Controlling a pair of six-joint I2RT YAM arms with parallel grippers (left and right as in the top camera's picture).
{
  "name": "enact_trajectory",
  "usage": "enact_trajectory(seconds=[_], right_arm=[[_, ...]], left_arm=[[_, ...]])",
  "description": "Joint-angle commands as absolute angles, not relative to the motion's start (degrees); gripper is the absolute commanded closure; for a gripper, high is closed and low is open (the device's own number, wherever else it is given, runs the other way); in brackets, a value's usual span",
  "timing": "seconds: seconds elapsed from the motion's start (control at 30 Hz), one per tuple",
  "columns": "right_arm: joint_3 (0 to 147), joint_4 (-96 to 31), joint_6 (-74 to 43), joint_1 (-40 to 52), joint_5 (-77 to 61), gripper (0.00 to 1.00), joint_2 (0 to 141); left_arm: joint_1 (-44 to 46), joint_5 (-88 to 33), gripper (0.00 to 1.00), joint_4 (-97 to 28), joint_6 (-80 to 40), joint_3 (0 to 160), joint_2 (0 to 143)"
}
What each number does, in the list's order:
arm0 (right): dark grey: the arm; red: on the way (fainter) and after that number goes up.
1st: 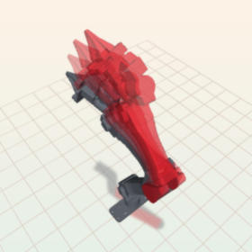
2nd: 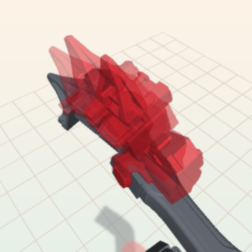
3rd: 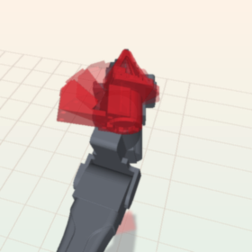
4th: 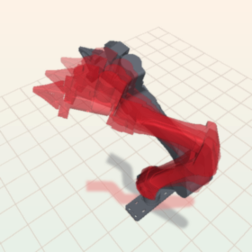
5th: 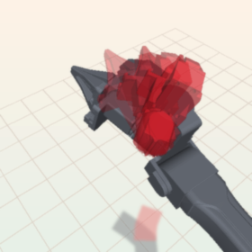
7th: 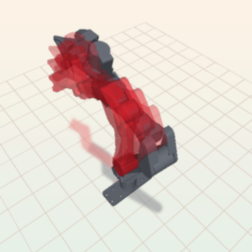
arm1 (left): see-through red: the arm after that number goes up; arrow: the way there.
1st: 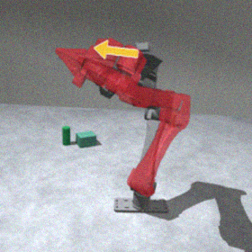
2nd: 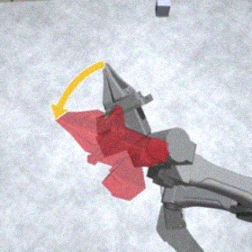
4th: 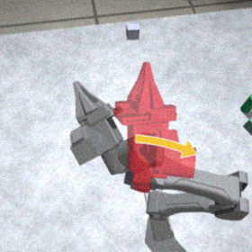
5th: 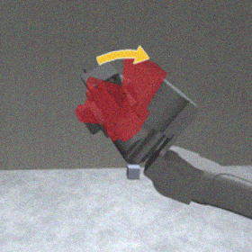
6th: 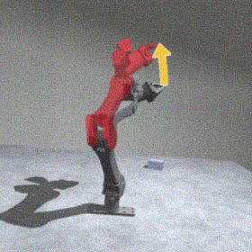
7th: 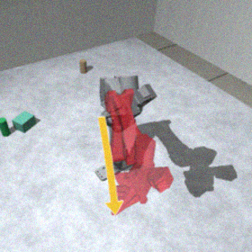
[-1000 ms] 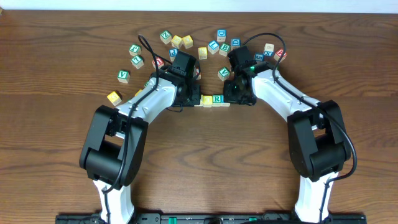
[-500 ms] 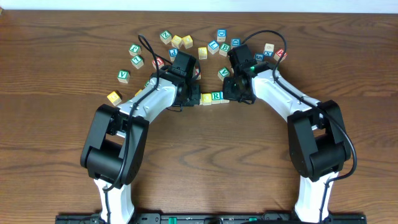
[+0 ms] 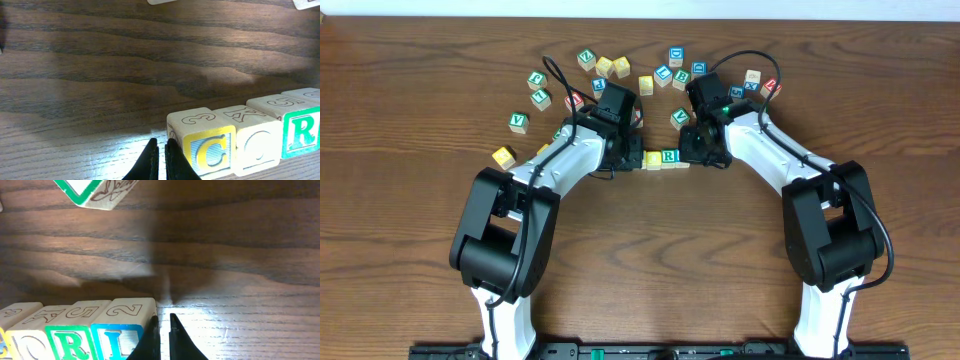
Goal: Spell out CORL
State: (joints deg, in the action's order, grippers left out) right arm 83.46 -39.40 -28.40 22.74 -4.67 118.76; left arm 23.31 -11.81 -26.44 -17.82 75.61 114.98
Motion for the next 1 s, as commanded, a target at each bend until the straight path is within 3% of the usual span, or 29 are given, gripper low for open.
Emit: enact_trajectory(seconds=[0.0, 0.97], right_arm=[[83.13, -39.33, -30.22, 23.79, -6.33, 0.96, 119.28], [83.13, -40.75, -30.81, 22.83, -2.74, 0.94, 119.28]], left_arm=[[24.18, -13.58, 0.93, -25.69, -17.87, 75.22, 116.01], [24.08, -9.23, 0.93, -26.24, -19.38, 75.22, 116.01]])
